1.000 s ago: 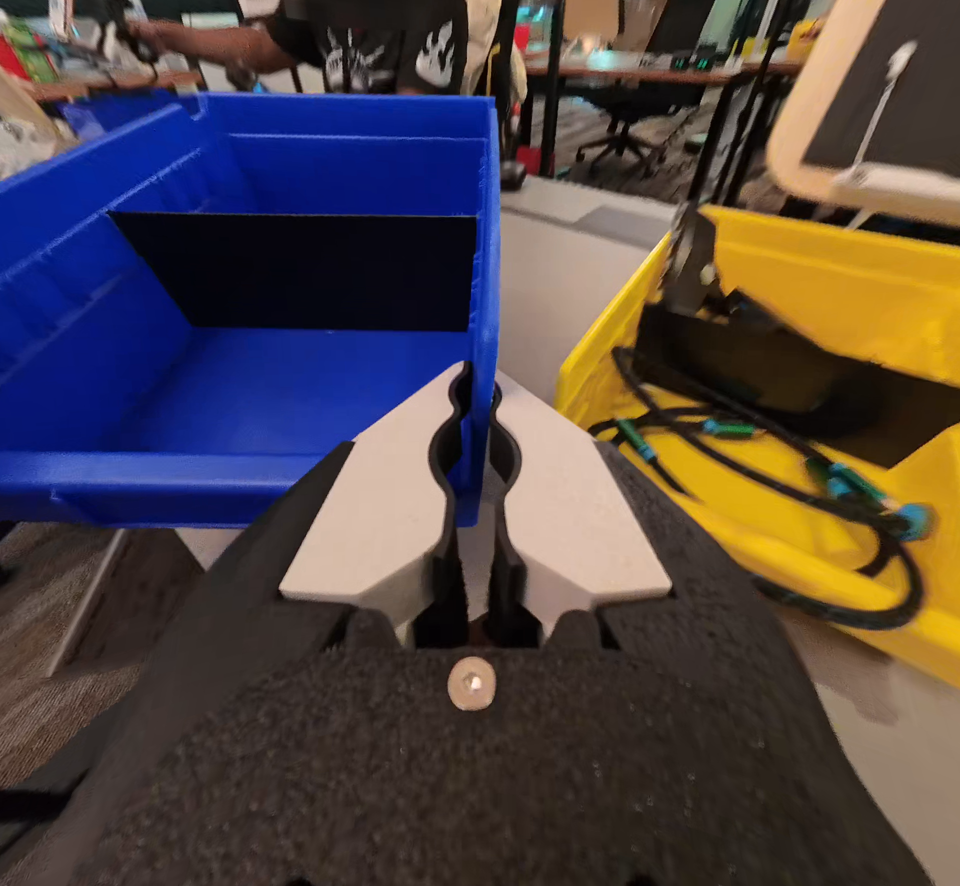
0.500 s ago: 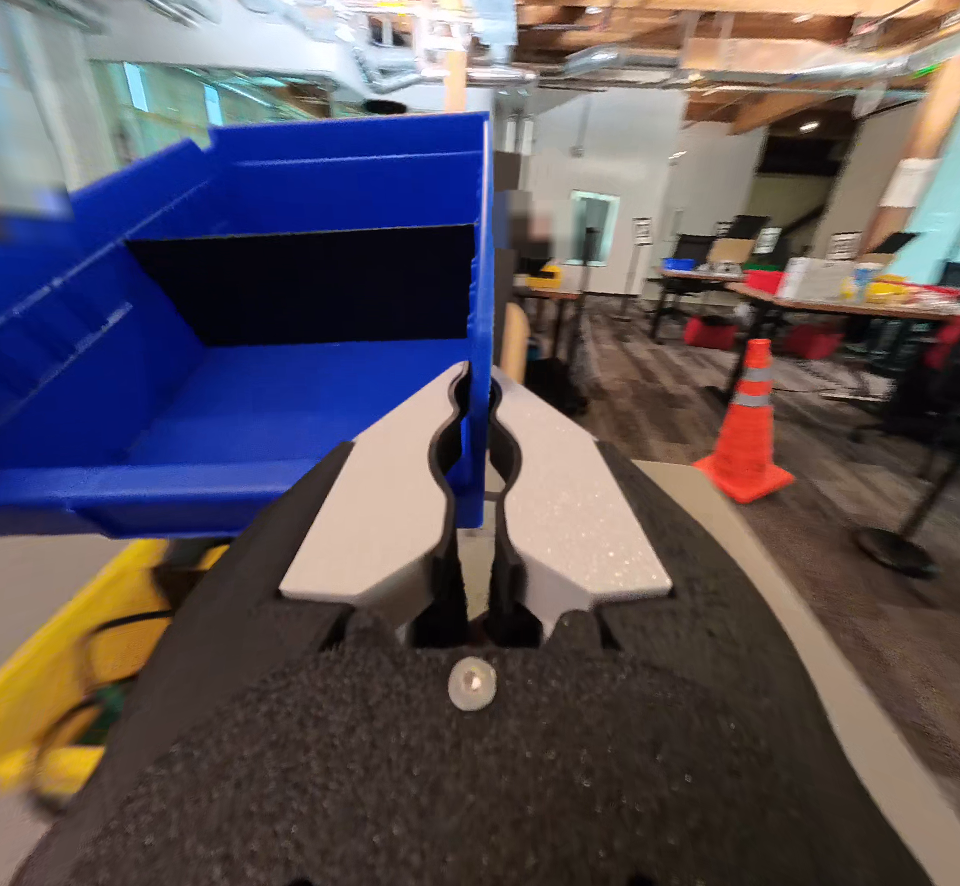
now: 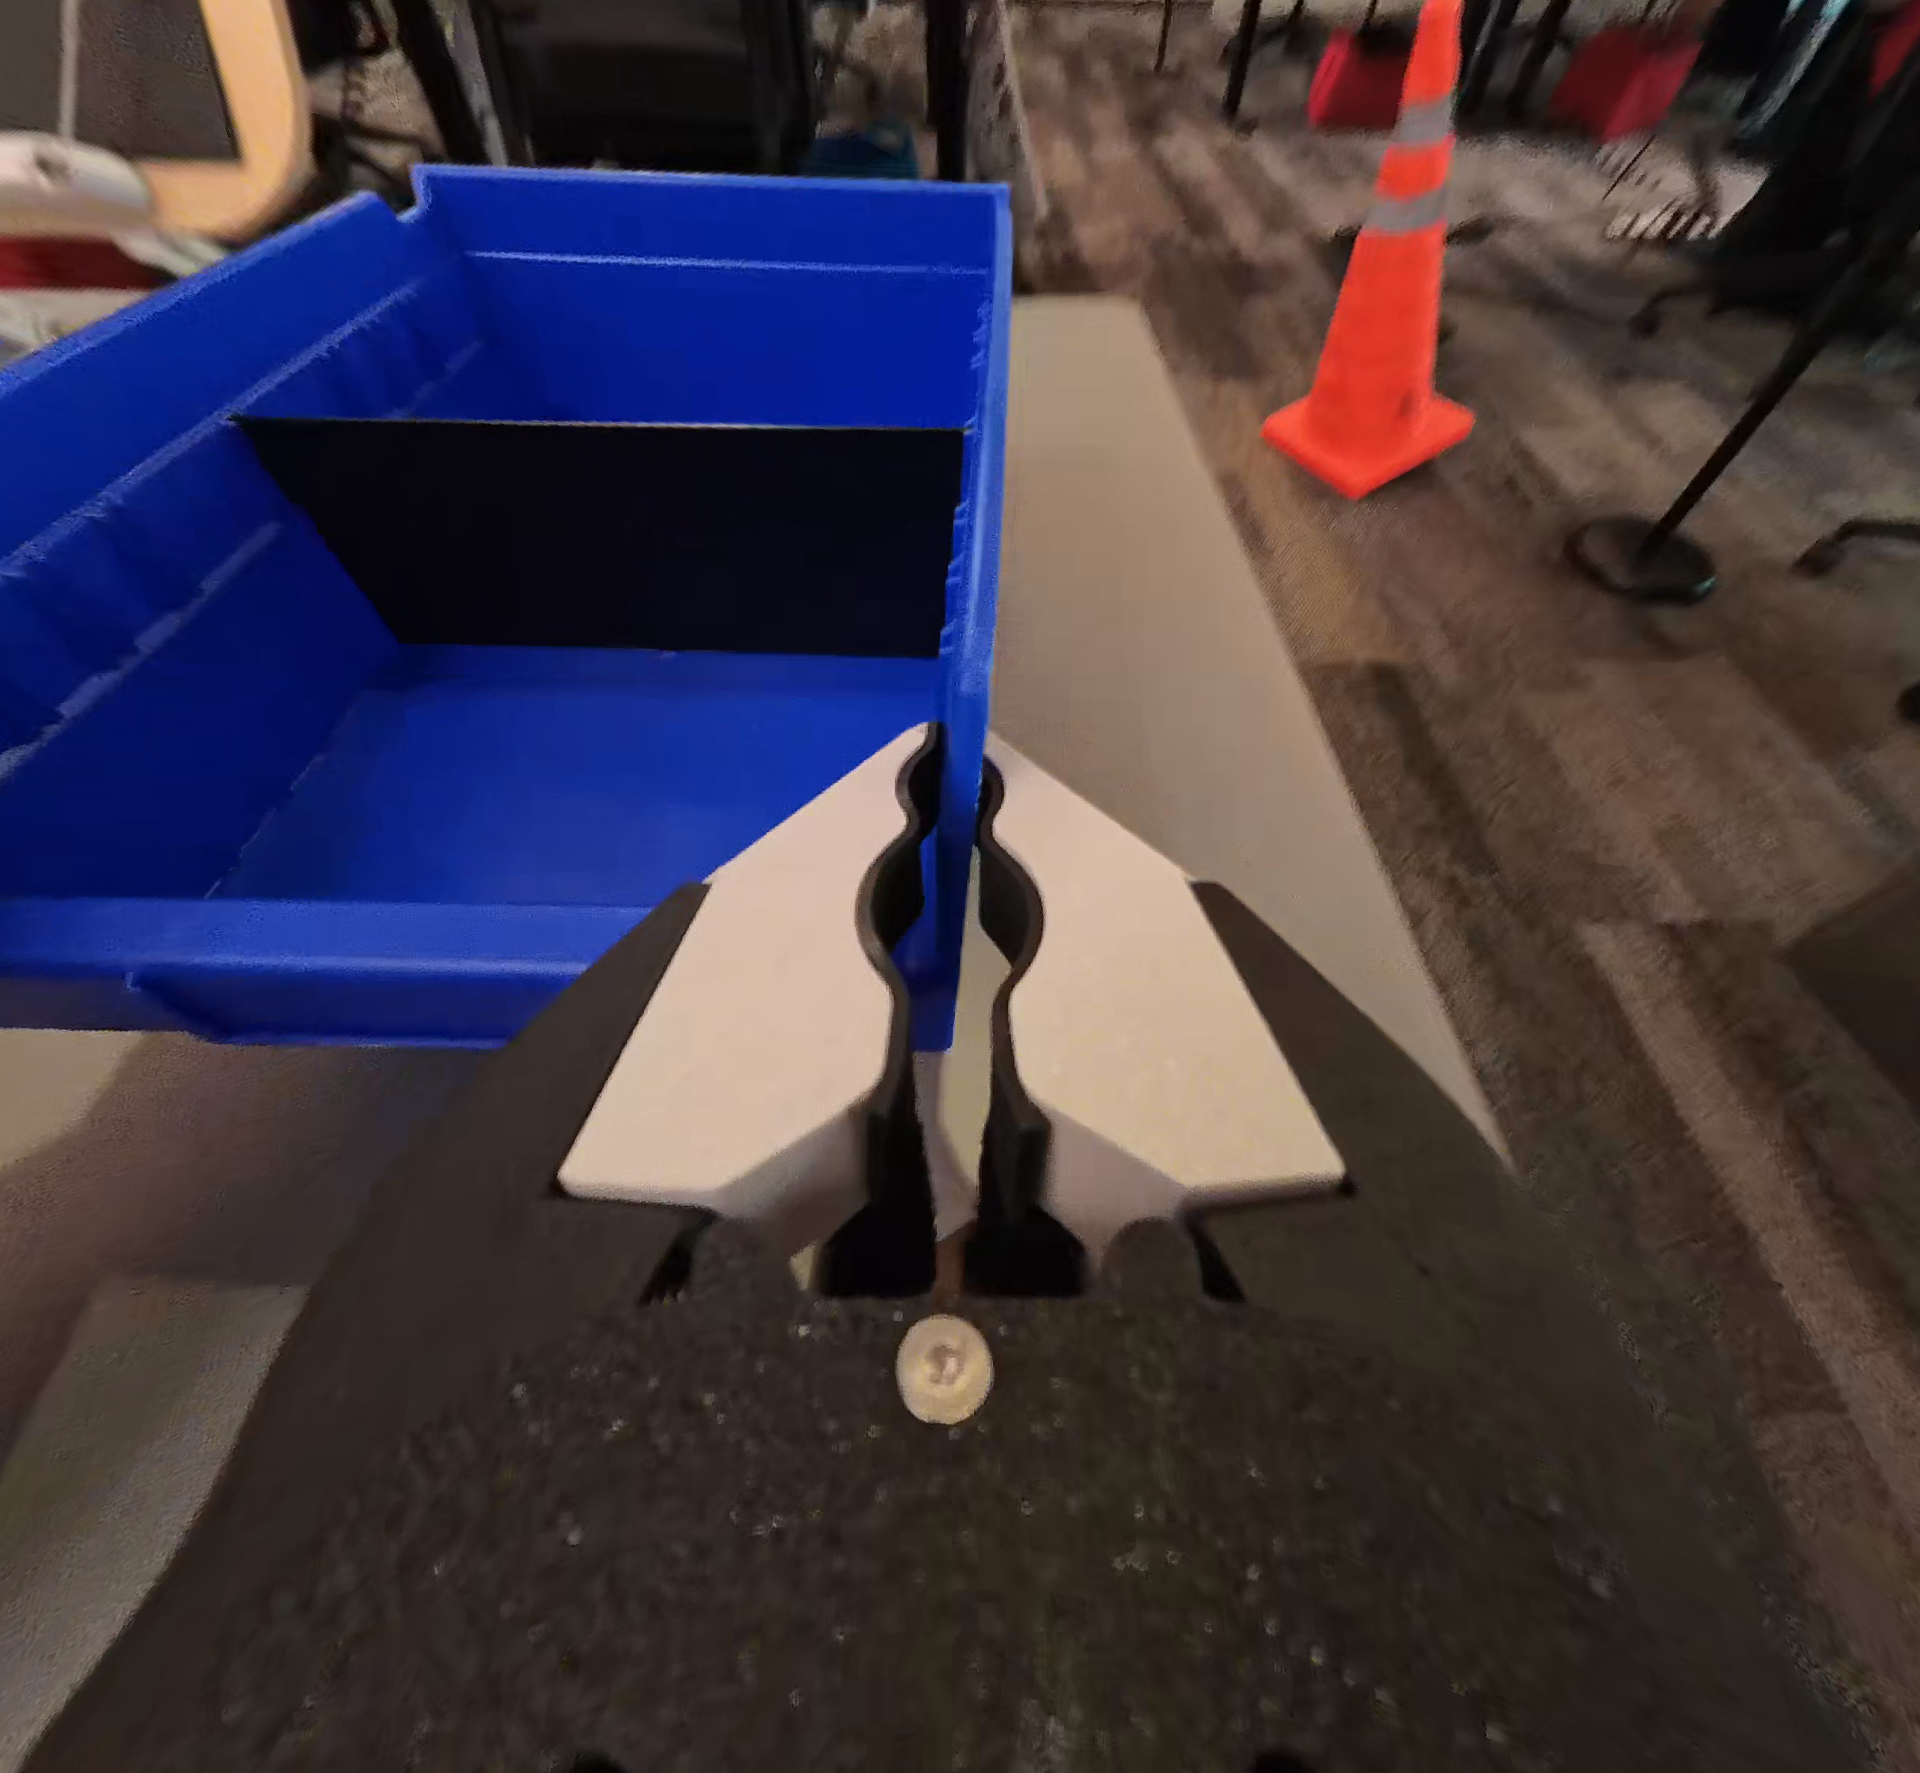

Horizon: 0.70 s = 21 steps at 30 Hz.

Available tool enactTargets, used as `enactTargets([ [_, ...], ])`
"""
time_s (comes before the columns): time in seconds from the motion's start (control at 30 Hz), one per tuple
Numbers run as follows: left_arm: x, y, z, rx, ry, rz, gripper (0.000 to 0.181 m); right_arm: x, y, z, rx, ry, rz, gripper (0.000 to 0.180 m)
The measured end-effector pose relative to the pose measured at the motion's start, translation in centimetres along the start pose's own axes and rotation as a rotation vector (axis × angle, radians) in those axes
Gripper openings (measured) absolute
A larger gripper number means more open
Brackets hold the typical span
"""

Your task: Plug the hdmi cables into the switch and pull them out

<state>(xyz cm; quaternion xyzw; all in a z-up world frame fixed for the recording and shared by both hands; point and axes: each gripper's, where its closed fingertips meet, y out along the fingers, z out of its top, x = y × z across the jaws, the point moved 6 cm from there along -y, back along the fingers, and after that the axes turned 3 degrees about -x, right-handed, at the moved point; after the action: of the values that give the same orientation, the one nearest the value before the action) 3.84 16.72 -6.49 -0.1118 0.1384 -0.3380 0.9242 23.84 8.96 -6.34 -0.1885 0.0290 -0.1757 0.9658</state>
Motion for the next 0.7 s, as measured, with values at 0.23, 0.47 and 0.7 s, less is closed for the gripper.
enactTargets([
  [0.23, 1.2, 0.0, -3.5, -0.062, 0.003, -0.047, 0.007, 0.4, 1.0, -4.1, -0.155, 0.071, -0.008, 0.002],
  [0.47, 0.5, -3.6, -2.6, -0.093, -0.01, -0.197, 0.024, 1.0, 0.4, -3.4, -0.118, 0.172, -0.038, 0.018],
  [0.7, -15.4, -12.6, -1.6, 0.015, -0.09, -0.103, 0.033, -6.9, -5.2, 5.4, 0.248, 0.119, 0.086, 0.03],
])
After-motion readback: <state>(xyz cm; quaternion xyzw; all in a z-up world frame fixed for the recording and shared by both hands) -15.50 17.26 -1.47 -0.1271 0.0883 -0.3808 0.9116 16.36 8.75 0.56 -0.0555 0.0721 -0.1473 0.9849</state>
